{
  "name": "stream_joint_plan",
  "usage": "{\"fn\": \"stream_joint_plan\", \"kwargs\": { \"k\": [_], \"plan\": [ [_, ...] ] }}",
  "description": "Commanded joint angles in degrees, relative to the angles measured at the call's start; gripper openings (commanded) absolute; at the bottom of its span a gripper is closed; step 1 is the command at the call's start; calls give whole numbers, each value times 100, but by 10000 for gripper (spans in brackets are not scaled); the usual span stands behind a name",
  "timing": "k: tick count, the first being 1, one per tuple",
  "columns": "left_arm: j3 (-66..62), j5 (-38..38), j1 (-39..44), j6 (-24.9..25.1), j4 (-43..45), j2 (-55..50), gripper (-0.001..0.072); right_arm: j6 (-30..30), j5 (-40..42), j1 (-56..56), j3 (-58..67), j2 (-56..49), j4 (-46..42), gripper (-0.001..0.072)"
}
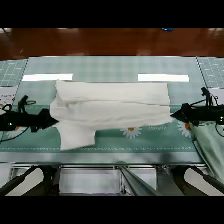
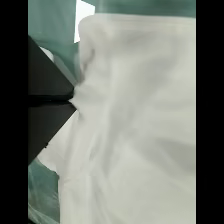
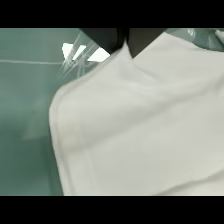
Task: Fold the shirts.
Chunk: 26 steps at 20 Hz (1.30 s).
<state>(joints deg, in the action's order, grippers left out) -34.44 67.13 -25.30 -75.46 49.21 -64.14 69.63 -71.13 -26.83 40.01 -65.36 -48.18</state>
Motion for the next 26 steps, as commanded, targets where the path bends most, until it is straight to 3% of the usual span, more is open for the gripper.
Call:
{"fn": "stream_joint_plan", "kwargs": {
  "k": [1,11,17,22,23,25,26],
  "plan": [
    [-1012,-7,101,-24,-557,-466,16,-39,361,280,538,-15,170,28],
    [-3941,-2,1062,-780,-553,-3053,16,92,994,844,2605,-2350,219,28],
    [-5106,-9,1069,-866,-553,-3845,16,122,1080,848,3364,-3139,240,28],
    [-5329,39,1115,-772,-553,-4251,16,74,1189,848,3504,-3451,334,28],
    [-5329,37,1145,-765,-553,-4306,38,74,1220,848,3504,-3491,385,74],
    [-5333,155,1193,-680,-566,-4328,500,-37,1246,844,3504,-3499,396,421],
    [-5386,295,1161,-623,-542,-4306,509,-24,1145,782,3504,-3475,374,415]
  ]
}}
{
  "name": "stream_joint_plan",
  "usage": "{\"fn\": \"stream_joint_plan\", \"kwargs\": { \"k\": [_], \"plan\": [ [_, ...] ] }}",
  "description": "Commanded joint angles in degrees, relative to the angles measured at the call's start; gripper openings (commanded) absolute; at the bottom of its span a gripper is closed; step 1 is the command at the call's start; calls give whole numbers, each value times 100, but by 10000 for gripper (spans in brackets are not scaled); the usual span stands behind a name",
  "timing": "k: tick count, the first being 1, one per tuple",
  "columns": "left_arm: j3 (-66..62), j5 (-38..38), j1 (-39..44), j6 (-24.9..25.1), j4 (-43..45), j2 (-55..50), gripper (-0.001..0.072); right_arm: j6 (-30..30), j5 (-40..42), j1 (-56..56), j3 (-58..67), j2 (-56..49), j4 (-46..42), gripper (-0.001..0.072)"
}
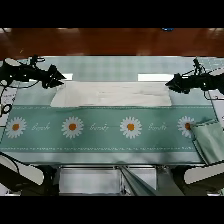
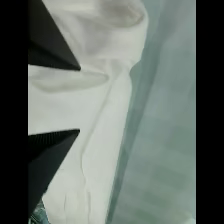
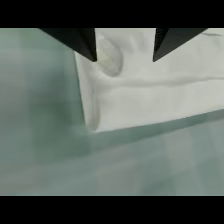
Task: Fold the shirts.
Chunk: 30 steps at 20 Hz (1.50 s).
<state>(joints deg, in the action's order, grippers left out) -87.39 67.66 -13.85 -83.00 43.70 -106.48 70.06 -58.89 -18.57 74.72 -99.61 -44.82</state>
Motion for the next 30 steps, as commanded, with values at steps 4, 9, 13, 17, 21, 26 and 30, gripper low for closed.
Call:
{"fn": "stream_joint_plan", "kwargs": {
  "k": [4,9,13,17,21,26,30],
  "plan": [
    [-247,584,-483,-199,614,608,508,-28,-997,-758,33,595,-68,415],
    [1467,-741,-671,-380,1779,2765,508,219,-743,-1799,-804,1965,-756,416],
    [3954,-1580,-166,157,841,4376,508,564,-153,-1650,-1840,1965,-636,416],
    [4511,-1674,518,402,649,4774,508,155,-98,-1182,-1718,1274,105,417],
    [4511,-1821,636,278,614,4736,508,120,-160,-767,-1204,435,588,416],
    [4511,-1818,638,280,614,4736,508,138,-223,-232,-638,-271,1010,416],
    [4511,-1818,638,280,614,4736,508,166,-190,83,-275,-485,1038,271]
  ]
}}
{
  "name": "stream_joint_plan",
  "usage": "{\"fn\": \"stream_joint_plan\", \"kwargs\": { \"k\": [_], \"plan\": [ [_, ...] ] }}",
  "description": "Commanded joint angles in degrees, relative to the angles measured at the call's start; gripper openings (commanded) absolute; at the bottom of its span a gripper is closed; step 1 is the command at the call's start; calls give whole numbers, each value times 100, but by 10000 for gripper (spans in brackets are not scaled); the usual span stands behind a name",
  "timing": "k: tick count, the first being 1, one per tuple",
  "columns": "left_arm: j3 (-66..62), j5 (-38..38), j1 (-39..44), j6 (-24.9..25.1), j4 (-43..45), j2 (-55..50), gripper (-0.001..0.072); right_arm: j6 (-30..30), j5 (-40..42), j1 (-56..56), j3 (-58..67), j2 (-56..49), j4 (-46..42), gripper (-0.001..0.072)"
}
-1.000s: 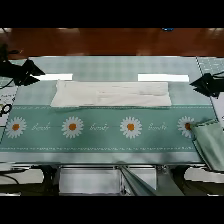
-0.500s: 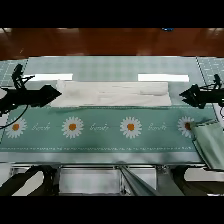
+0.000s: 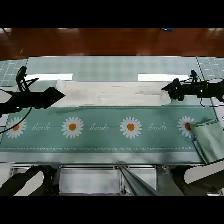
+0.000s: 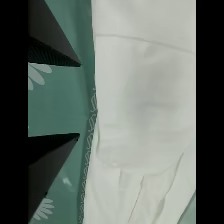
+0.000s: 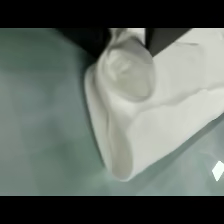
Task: Fold the shirts.
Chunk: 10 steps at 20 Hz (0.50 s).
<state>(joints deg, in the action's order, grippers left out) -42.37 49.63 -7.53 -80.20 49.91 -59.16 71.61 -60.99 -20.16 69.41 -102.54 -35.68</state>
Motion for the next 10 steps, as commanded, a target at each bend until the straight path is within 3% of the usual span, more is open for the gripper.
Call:
{"fn": "stream_joint_plan", "kwargs": {
  "k": [1,2,4,6,7,8,10],
  "plan": [
    [9,-17,7,0,-7,4,508,-76,2,302,319,-186,125,106],
    [9,-13,7,0,-7,4,508,-240,-111,350,396,-160,120,28],
    [9,31,7,0,-9,4,507,-291,-361,345,433,44,22,28],
    [7,216,7,7,-68,4,494,-254,-673,319,431,551,-627,28],
    [7,369,15,79,-157,4,320,-153,-793,319,426,876,-1019,28],
    [7,520,61,588,-413,4,24,-118,-876,319,413,1270,-1384,28],
    [-15,466,251,1397,-1261,-26,15,-90,-1014,317,304,2090,-1808,28]
  ]
}}
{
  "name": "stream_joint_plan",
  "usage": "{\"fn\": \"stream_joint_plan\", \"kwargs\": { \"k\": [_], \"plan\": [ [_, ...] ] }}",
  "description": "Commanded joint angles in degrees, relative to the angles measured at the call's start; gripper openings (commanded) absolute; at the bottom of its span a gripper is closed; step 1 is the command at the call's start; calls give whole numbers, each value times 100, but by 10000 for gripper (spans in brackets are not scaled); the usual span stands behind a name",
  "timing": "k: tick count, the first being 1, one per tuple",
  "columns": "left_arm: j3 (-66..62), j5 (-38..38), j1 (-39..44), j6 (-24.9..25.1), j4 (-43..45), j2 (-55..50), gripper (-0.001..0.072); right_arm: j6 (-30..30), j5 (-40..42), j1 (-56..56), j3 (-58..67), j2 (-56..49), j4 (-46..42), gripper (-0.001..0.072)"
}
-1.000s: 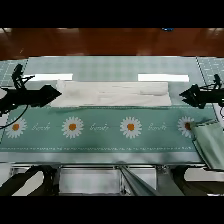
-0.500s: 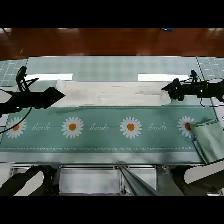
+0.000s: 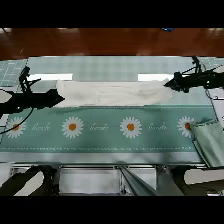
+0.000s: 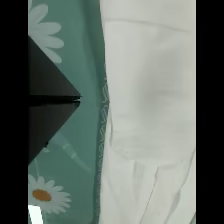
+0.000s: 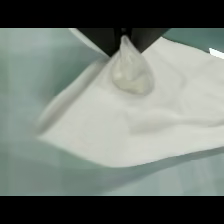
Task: Fold the shirts.
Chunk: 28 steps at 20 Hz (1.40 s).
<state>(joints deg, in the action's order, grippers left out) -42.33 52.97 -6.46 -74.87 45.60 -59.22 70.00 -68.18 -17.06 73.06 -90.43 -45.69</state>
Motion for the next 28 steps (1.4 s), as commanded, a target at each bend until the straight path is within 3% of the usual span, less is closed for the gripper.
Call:
{"fn": "stream_joint_plan", "kwargs": {
  "k": [1,5,10,14,18,23,25,28],
  "plan": [
    [-118,-37,313,962,-1215,-105,15,96,-339,9,-155,1290,-1010,28],
    [-1300,-442,1537,859,-1298,-1084,15,350,-463,9,-754,2949,-1211,28],
    [-3886,94,3392,-697,463,-3287,14,586,-872,9,-1329,4463,-597,28],
    [-5453,367,4566,-1196,568,-4715,14,841,-1113,9,-1451,5167,-522,28],
    [-6126,361,5294,-1547,446,-5458,15,949,-1200,11,-1451,5359,-426,28],
    [-6207,459,5495,-1517,243,-5624,15,1069,-1012,404,-1451,5250,-463,28],
    [-6207,678,5099,-1480,315,-5440,15,1191,-811,654,-1451,5084,-442,28],
    [-6188,1126,4207,-1659,1106,-4830,16,1357,-275,1287,-1449,4690,-348,28]
  ]
}}
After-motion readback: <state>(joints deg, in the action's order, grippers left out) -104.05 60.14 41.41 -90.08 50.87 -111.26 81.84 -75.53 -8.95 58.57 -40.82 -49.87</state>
